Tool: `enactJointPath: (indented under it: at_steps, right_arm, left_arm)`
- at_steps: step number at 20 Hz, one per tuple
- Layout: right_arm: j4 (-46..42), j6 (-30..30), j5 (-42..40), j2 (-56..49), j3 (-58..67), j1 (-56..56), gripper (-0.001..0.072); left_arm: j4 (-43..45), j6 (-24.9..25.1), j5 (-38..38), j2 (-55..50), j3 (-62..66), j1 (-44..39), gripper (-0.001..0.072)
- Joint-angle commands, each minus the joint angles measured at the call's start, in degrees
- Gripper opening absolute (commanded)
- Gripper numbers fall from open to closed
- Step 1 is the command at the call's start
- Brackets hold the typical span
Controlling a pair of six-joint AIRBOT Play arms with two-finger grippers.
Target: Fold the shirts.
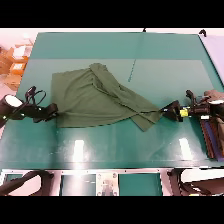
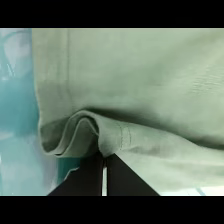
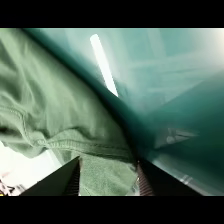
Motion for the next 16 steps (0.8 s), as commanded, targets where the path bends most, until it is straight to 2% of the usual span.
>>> enactJointPath:
  at_steps: [1, 2, 3, 4, 5, 6, 9, 11, 14, 16]
  right_arm:
    - [-0.8, -1.3, -4.8, 0.3, -1.9, 2.8, 0.0349]
    - [-0.6, -1.4, -5.9, 0.3, -1.7, 3.0, 0.0348]
    - [-0.7, -1.3, -6.4, 0.3, -1.6, 3.1, 0.0289]
    - [-0.7, -1.4, -6.4, 0.3, -1.5, 3.1, 0.0168]
    - [-0.7, -1.4, -6.4, 0.3, -1.5, 3.1, 0.0051]
    - [-0.6, -1.3, -6.4, 0.3, -1.5, 3.1, 0.0017]
    - [-0.7, -1.3, -6.8, 0.3, -1.5, 3.1, 0.0016]
    - [-0.6, -1.3, -6.9, 0.3, -1.5, 3.1, 0.0016]
    - [0.8, -1.4, -7.0, 0.3, -1.5, 3.1, 0.0016]
    - [0.9, -1.3, -6.9, 0.3, -1.5, 3.1, 0.0016]
  left_arm:
    - [1.2, 0.5, -5.5, -0.2, 3.3, 0.2, 0.0027]
    - [3.2, 0.5, -8.1, 0.0, 4.7, 0.2, 0.0027]
    - [5.0, 0.2, -10.3, 0.3, 6.2, 0.2, 0.0027]
    - [6.7, 0.0, -12.2, 0.3, 7.8, 0.2, 0.0076]
    - [8.2, 0.0, -14.6, 0.3, 9.4, 0.2, 0.04]
    - [10.3, -1.7, -17.0, 0.3, 11.0, 0.2, 0.0549]
    - [17.4, -5.1, -23.2, 0.7, 13.5, 0.2, 0.0551]
    - [18.6, -8.1, -24.8, 1.6, 11.5, 0.2, 0.0551]
    - [13.5, -8.4, -18.3, 3.1, 2.0, 0.2, 0.0551]
    - [8.7, -5.0, -9.7, 3.0, -3.2, 0.2, 0.055]
